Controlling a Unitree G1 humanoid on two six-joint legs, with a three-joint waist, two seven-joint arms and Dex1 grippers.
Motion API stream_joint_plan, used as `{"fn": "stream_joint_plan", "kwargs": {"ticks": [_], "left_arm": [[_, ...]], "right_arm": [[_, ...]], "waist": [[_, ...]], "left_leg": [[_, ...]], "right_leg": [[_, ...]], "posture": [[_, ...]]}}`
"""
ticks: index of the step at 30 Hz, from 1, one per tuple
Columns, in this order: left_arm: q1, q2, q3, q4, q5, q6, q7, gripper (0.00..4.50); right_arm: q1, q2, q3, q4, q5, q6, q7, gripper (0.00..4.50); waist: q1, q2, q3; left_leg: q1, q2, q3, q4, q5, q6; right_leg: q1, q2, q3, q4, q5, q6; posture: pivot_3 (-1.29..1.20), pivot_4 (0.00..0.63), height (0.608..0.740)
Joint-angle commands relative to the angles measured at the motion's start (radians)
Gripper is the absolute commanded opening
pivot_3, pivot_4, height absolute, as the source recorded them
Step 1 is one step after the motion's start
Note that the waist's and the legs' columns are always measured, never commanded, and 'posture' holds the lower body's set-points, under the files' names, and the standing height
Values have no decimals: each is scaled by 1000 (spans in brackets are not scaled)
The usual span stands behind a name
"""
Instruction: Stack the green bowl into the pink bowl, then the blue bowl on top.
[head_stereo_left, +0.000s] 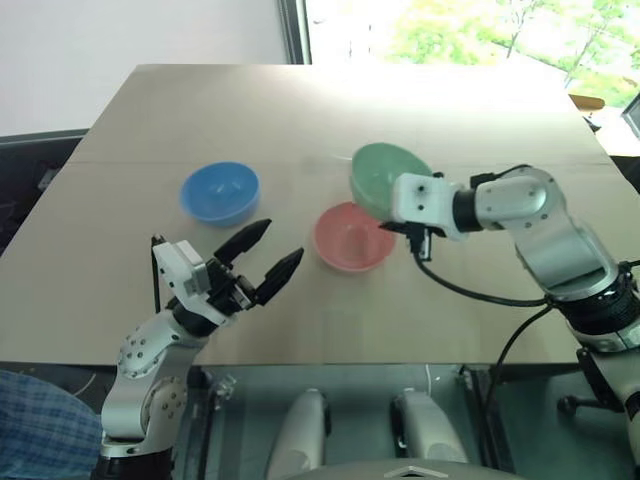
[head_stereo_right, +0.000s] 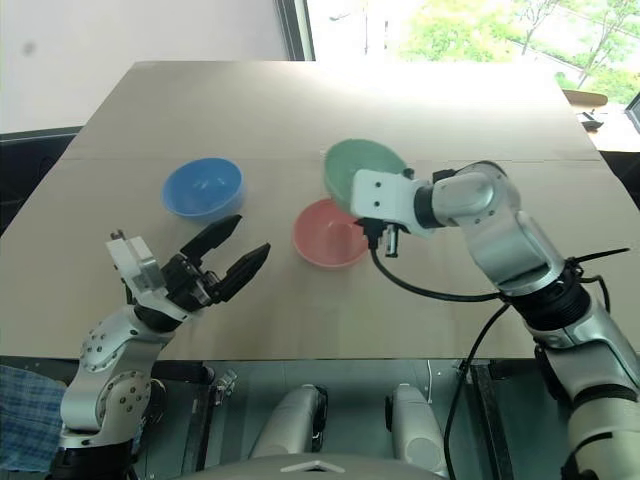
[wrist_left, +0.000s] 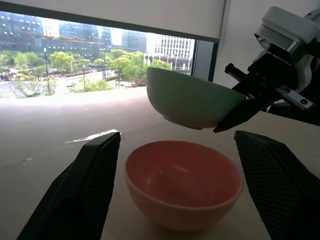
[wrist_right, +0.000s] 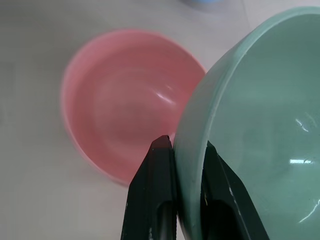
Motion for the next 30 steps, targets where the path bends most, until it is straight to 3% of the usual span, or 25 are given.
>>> {"fn": "stream_joint_plan", "kwargs": {"ticks": [1, 5, 8, 14, 21, 30], "left_arm": [[1, -5, 29, -40, -18, -30, 6, 3882], [11, -9, 30, -40, -11, -40, 6, 3882], [21, -14, 23, -42, -3, -48, 7, 3882], [27, -12, 22, -41, -1, -50, 9, 3882], [-22, 34, 36, -17, 31, 15, 66, 3882], [-183, 162, -1, 116, 215, 154, 176, 3882]], "right_arm": [[-38, 28, 29, -46, -1, -34, 4, 27], [-44, 52, 53, -54, 3, -39, 9, 27], [-48, 66, 67, -56, 5, -42, 15, 1006], [-76, 76, 32, -30, 10, -41, -2, 3560], [-85, 60, -226, -73, 247, 169, 7, 3560], [79, 76, -598, -124, 536, 251, -106, 3560]], "waist": [[0, 0, 0], [1, 0, 0], [1, 0, 0], [0, 0, 0], [6, 0, 0], [4, 0, 0]], "left_leg": [[0, 0, 0, 0, 0, 0], [0, 0, -1, 0, 0, 0], [0, 0, -1, 0, 0, 0], [0, 0, -1, 0, 0, 0], [-1, -1, -3, 0, 0, 0], [-1, -1, -4, 0, 0, 0]], "right_leg": [[0, 0, 0, 0, 0, 0], [0, 0, -1, 0, 0, 0], [0, 0, -1, 0, 0, 0], [0, 0, -1, 0, 0, 0], [1, 0, -3, 0, 0, 0], [1, 0, -5, 0, 0, 0]], "posture": [[0, 150, 740], [0, 150, 740], [0, 150, 740], [0, 150, 740], [0, 150, 740], [0, 150, 740]]}}
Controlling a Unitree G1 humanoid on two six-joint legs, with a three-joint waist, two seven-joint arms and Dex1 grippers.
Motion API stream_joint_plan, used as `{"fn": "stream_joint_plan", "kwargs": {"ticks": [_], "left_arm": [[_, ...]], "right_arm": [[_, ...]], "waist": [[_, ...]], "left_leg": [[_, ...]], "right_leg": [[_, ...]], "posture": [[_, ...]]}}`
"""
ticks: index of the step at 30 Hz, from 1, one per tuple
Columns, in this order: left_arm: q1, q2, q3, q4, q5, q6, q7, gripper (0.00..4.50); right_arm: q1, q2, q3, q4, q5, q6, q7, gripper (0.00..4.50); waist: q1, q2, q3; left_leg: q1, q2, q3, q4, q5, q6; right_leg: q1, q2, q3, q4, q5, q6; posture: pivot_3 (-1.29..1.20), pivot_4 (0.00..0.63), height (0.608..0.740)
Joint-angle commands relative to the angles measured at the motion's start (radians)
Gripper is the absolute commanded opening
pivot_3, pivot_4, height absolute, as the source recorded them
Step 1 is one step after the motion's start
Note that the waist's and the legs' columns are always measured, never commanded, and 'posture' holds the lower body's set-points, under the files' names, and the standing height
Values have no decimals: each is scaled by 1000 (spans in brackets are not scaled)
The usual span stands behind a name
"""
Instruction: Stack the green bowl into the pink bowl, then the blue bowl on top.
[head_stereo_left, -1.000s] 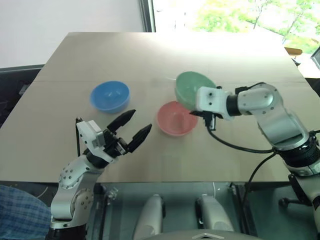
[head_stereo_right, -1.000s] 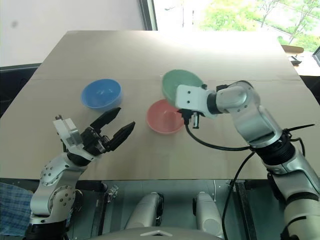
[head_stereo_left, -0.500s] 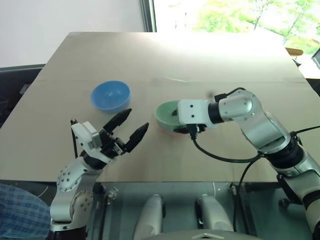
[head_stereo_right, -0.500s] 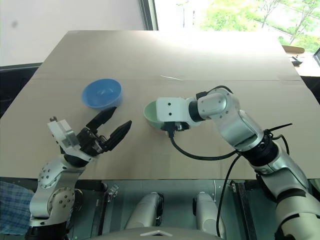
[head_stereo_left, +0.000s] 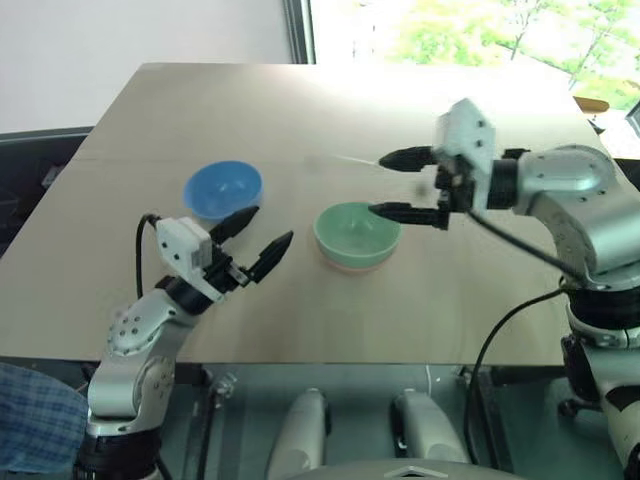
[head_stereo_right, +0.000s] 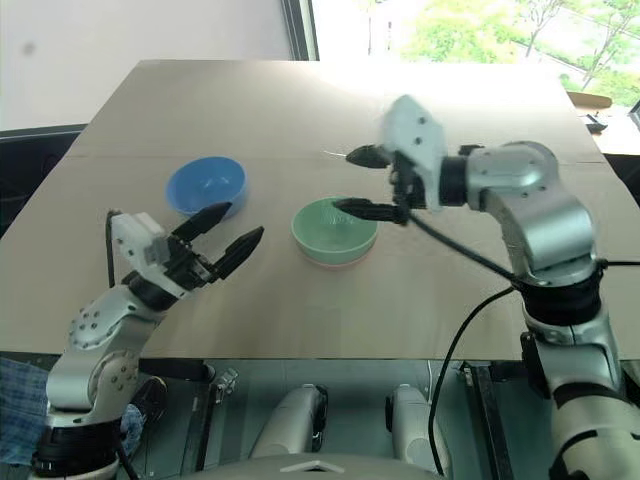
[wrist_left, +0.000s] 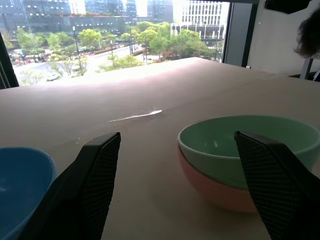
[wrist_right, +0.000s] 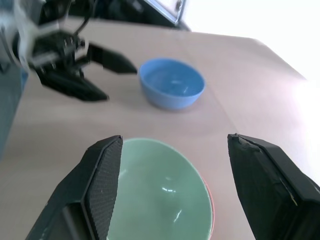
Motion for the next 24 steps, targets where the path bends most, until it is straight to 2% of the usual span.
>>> {"fn": "stream_joint_plan", "kwargs": {"ticks": [1, 5, 11, 24], "left_arm": [[-71, 52, -24, 71, 119, 22, 44, 3882], [-183, 111, -76, 205, 227, 4, 27, 3882], [-282, 129, -125, 331, 300, -46, -19, 3882], [-369, 154, -157, 478, 375, -68, -83, 3882]], "right_arm": [[51, -16, -163, -68, 125, 39, -55, 3560], [184, -79, -214, -132, 183, 14, -35, 3560], [323, -197, -262, -176, 248, -14, -25, 3560], [314, -247, -233, -170, 327, -45, -85, 3560]], "waist": [[0, 0, 0], [-1, 0, 0], [1, 0, 0], [0, -1, 0]], "left_leg": [[0, 0, 0, 0, 0, 0], [0, 0, 1, 0, 0, 0], [0, 1, 8, -1, 0, 0], [1, 3, 10, 0, 0, 0]], "right_leg": [[0, 0, 0, 0, 0, 0], [0, 0, 0, 0, 0, 0], [-3, 0, 7, 0, 0, 0], [-3, 2, 10, 0, 0, 0]], "posture": [[0, 150, 740], [0, 150, 740], [0, 150, 740], [0, 150, 740]]}}
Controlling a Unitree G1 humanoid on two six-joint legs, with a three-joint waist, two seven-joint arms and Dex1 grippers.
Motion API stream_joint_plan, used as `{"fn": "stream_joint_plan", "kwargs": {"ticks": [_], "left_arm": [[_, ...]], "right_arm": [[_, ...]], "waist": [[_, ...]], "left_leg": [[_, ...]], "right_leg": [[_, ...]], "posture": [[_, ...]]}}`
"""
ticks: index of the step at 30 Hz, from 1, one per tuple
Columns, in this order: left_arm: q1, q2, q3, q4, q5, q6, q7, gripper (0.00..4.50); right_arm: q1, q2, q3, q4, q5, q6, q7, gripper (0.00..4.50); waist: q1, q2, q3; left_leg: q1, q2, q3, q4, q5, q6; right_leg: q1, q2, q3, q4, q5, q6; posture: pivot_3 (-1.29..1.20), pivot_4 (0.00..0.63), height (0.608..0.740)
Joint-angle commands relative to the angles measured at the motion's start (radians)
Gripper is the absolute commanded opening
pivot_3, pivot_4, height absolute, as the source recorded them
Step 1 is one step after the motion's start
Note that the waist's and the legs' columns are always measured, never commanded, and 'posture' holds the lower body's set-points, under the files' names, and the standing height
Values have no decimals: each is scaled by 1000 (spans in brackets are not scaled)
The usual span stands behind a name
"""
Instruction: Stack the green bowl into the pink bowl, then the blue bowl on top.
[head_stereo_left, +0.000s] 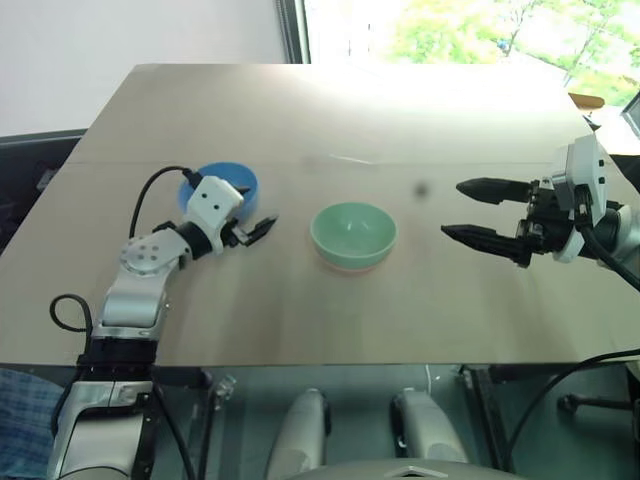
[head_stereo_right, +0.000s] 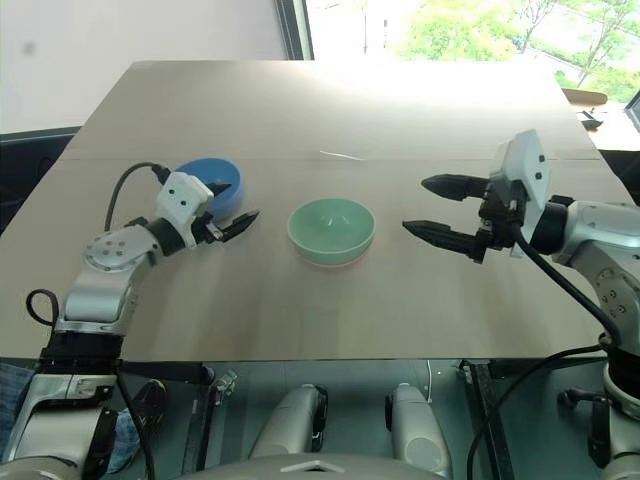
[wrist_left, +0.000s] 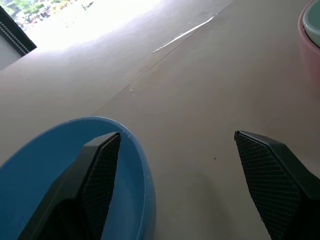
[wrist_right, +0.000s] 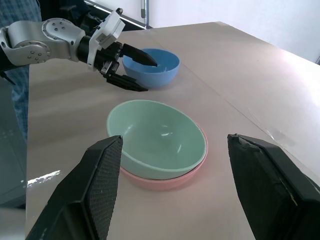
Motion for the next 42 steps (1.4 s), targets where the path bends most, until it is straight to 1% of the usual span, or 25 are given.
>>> {"fn": "stream_joint_plan", "kwargs": {"ticks": [1, 11, 12, 13, 14, 15, 16, 19, 20, 21, 22, 30, 33, 36, 37, 42], "left_arm": [[-15, 12, 1, -5, 17, 20, 2, 3882], [-3, 25, 5, -32, 57, 149, 50, 3882], [-4, 27, 8, -29, 62, 158, 57, 3624], [-4, 31, 7, -25, 67, 161, 59, 3243], [-4, 36, 5, -21, 71, 161, 59, 3185], [-3, 39, 5, -19, 74, 160, 60, 2894], [0, 41, 5, -19, 75, 160, 60, 2413], [5, 42, 3, -21, 77, 161, 57, 1310], [6, 41, 0, -22, 77, 161, 56, 831], [7, 41, -1, -24, 77, 162, 56, 445], [6, 40, -2, -24, 77, 162, 56, 184], [-20, 51, 8, -4, 76, 134, 42, 184], [-31, 63, -9, -4, 85, 92, 9, 184], [-77, 66, -31, -27, 68, 57, -53, 184], [-101, 69, -46, -41, 62, 23, -92, 184], [-162, 82, -110, -124, 31, -32, -256, 184]], "right_arm": [[-29, -15, 1, -17, 22, -32, -15, 3560], [-48, -27, 33, 16, 21, -71, -31, 3560], [-51, -26, 33, 14, 30, -68, -31, 3588], [-52, -25, 31, 10, 41, -62, -31, 3596], [-55, -26, 32, 7, 46, -59, -33, 3596], [-55, -29, 34, 6, 47, -59, -33, 3596], [-52, -33, 33, 4, 50, -61, -32, 3596], [-40, -43, 35, 0, 50, -68, -29, 3596], [-38, -44, 36, -1, 50, -70, -30, 3596], [-36, -45, 37, -1, 51, -70, -32, 3596], [-36, -46, 38, -2, 51, -71, -33, 3596], [-33, -51, 31, -1, 69, -73, -43, 3596], [-28, -53, 34, 0, 67, -77, -41, 3596], [-19, -62, 44, 4, 54, -89, -30, 3596], [-21, -62, 47, 7, 53, -91, -28, 3596], [-30, -61, 63, 19, 55, -104, -29, 3596]], "waist": [[0, 0, 0], [0, 0, 0], [0, 0, 0], [0, 0, 0], [1, 0, 0], [1, 0, 0], [1, 0, 0], [1, 0, 0], [0, 0, 0], [0, 0, 0], [1, 0, 0], [0, 0, 0], [0, 0, 0], [2, 0, 0], [3, 0, 0], [4, 0, 0]], "left_leg": [[0, 0, 0, 0, 0, 0], [0, 0, 0, 0, 0, 0], [0, 0, 0, 0, 0, 0], [0, 0, 0, 0, 0, 0], [0, 0, 0, 0, 0, 0], [0, 0, 0, 0, 0, 0], [0, 0, 0, 0, 0, 0], [-1, 0, -1, 0, 0, 0], [-1, 0, -2, 0, 0, 0], [-1, -1, -2, 0, 0, 0], [-1, -1, -3, 0, 0, 0], [-1, -1, -4, 1, 0, 0], [-1, -1, -4, 1, 0, 0], [-1, -1, -4, 1, 0, 0], [-2, -1, -5, 1, 0, 0], [-7, -2, -10, 5, 0, 0]], "right_leg": [[0, 0, 0, 0, 0, 0], [0, 0, 0, 1, 0, 0], [0, 0, 0, 1, 0, 0], [-1, 0, 0, 1, 0, 0], [-1, 0, 0, 1, 0, 0], [-1, 0, 0, 1, 0, 0], [-1, 0, 0, 1, 0, 0], [0, 0, -1, 1, 0, 0], [0, 0, -2, 0, 0, 0], [0, 0, -2, 0, 0, 0], [0, 0, -2, 1, 0, 0], [1, -1, -4, 1, 0, 0], [1, -1, -4, 1, 0, 0], [1, -1, -4, 1, 0, 0], [1, -1, -5, 1, 0, 0], [0, -1, -10, 0, 0, 0]], "posture": [[0, 150, 740], [0, 150, 740], [0, 150, 740], [0, 150, 740], [0, 150, 740], [0, 150, 740], [0, 150, 740], [0, 150, 740], [0, 150, 740], [0, 150, 740], [0, 150, 740], [0, 150, 740], [0, 150, 740], [0, 150, 740], [0, 150, 740], [0, 150, 740]]}}
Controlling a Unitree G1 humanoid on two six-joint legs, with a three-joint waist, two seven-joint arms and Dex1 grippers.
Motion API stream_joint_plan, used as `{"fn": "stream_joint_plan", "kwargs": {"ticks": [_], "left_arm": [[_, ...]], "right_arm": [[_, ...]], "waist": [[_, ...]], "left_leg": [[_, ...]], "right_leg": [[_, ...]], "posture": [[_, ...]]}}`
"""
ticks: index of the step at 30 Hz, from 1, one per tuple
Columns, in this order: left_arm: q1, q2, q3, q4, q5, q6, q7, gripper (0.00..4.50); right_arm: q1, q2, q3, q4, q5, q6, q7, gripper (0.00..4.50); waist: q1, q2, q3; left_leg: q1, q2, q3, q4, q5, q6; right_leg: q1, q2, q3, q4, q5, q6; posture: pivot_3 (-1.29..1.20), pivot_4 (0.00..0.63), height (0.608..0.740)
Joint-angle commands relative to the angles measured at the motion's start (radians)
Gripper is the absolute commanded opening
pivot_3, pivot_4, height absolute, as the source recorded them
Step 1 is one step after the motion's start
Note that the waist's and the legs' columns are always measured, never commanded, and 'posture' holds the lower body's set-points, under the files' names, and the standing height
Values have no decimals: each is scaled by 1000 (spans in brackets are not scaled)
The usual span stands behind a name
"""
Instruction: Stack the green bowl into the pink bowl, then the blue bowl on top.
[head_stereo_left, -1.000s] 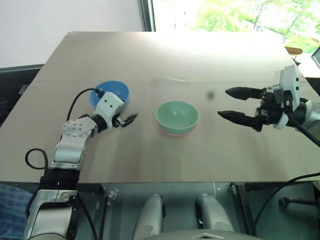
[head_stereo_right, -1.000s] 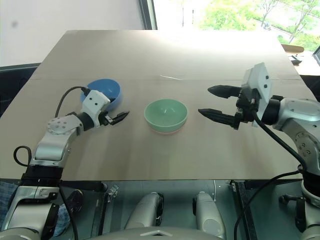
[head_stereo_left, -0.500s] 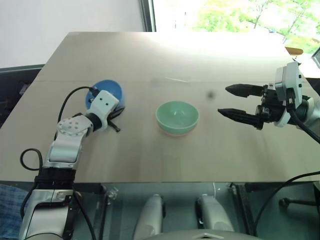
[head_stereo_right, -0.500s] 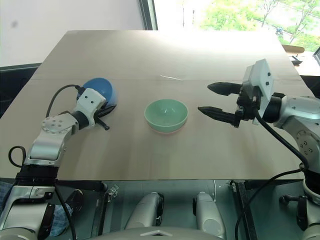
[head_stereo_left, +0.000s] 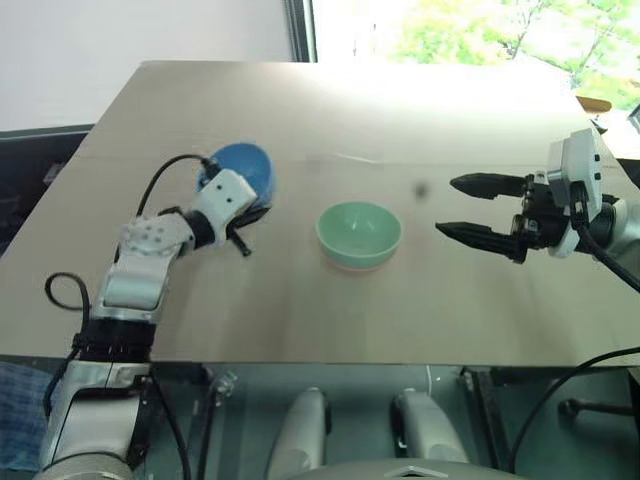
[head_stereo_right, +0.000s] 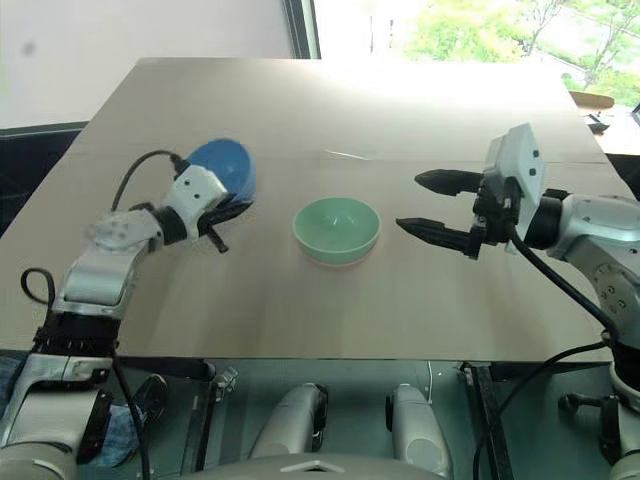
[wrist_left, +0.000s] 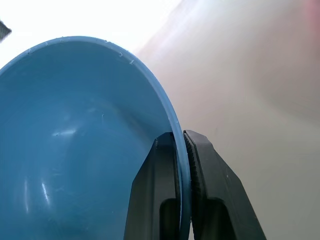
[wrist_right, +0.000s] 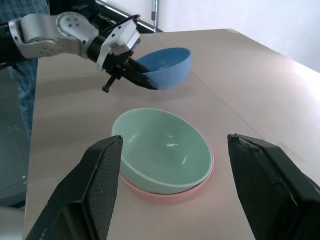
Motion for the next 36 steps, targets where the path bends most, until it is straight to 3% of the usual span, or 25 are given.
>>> {"fn": "stream_joint_plan", "kwargs": {"ticks": [1, 8, 12, 13, 15, 22, 28, 36], "left_arm": [[-38, 9, -25, -98, -40, -48, -88, 184], [-94, -21, -111, -241, -68, -160, -216, 184], [-134, -54, -130, -268, -71, -166, -211, 184], [-134, -59, -131, -278, -77, -159, -213, 861], [-131, -62, -134, -289, -85, -149, -220, 1481], [-125, -101, -97, -277, -90, -160, -167, 4462], [-55, -125, 27, -301, -256, 46, -92, 4492], [206, -96, 231, -370, -400, 148, -35, 4492]], "right_arm": [[-14, -8, -3, -7, 6, -27, 5, 3596], [0, -5, 8, -9, -1, -44, -1, 3596], [3, -1, 9, -11, -3, -52, -13, 3596], [4, 0, 8, -13, -2, -51, -16, 3596], [9, -1, 8, -16, -1, -53, -19, 3596], [19, -11, 11, -13, -4, -62, -14, 3596], [39, -18, 8, -7, -14, -73, -5, 3596], [128, -12, -48, 50, -44, -131, 0, 3596]], "waist": [[-2, 0, 0], [-5, 0, 0], [-2, 0, 0], [-3, 0, 0], [-7, 0, 0], [-6, 0, 0], [-10, 0, 0], [-6, 0, 0]], "left_leg": [[0, 0, 0, 0, 0, 0], [-7, -1, -2, 3, 0, 0], [-7, -1, -3, 5, 0, 0], [-7, -1, -3, 6, 0, 0], [-7, -1, -3, 6, 0, 0], [-7, -1, -3, 7, 0, 0], [-7, -1, -4, 8, 0, 0], [-7, 0, -4, 9, 0, 0]], "right_leg": [[0, 0, 0, 0, 0, 0], [-5, 0, -2, 1, 0, 0], [-5, 0, -3, 2, 0, 0], [-5, 0, -3, 2, 0, 0], [-4, 0, -3, 3, 0, 0], [-4, 0, -3, 3, 0, 0], [-3, 0, -4, 3, 0, 0], [-3, 0, -4, 4, 0, 0]], "posture": [[0, 150, 740], [0, 150, 740], [0, 150, 740], [0, 150, 740], [0, 150, 740], [0, 150, 740], [0, 150, 740], [0, 150, 740]]}}
